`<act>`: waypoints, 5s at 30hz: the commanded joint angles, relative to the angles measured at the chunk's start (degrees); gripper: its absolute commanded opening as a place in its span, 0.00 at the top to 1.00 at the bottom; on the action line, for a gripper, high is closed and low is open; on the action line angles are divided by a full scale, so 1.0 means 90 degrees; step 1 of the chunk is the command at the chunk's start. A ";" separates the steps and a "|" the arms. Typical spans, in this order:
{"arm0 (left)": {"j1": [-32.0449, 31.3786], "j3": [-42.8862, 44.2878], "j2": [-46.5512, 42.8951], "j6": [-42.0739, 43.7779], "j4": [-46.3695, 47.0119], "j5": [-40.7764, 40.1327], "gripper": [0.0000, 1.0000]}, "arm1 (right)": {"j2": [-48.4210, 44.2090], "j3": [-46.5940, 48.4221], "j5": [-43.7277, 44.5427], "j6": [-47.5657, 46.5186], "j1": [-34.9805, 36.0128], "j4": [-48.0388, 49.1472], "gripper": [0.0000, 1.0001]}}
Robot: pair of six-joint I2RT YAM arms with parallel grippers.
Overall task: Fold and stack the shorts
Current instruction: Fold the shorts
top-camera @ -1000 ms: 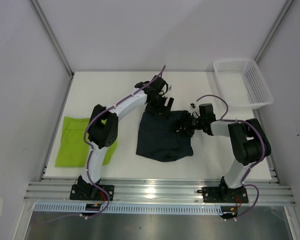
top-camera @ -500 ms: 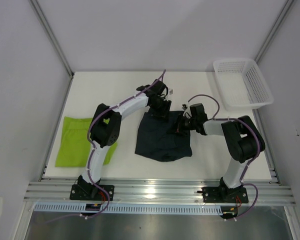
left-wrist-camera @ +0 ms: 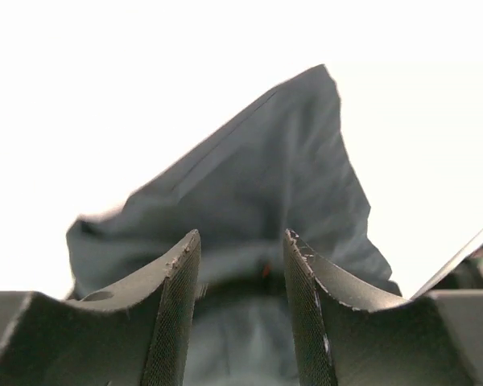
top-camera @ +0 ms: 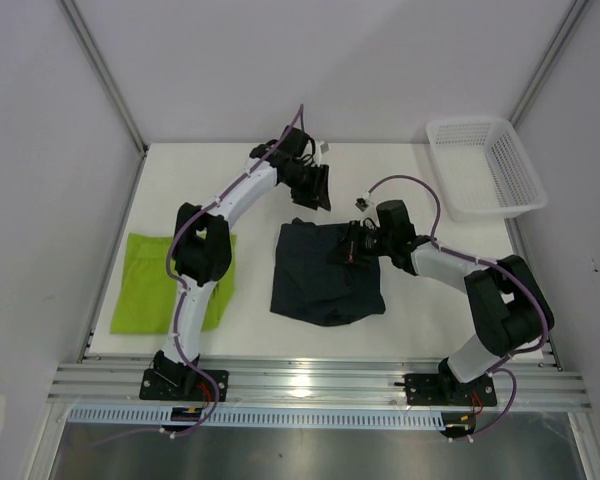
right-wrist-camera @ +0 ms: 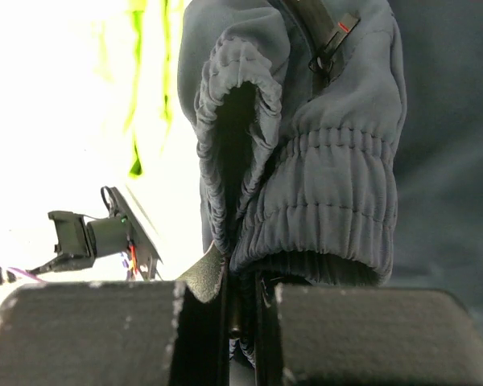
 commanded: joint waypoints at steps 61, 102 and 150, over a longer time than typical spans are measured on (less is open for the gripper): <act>-0.0303 0.0091 0.1260 0.1342 -0.0063 0.0669 0.60 | 0.0677 0.2248 0.0614 -0.2763 -0.1300 -0.3896 0.98; 0.0017 -0.0904 0.0412 0.0759 0.0648 0.0511 0.55 | 0.0945 0.4466 0.3010 -0.4142 -0.1036 -0.4747 0.06; 0.0771 -0.7274 -0.4843 -0.1803 0.2917 -0.1693 0.25 | -0.2662 -0.0808 0.1565 -0.0509 -0.0987 -0.2374 0.71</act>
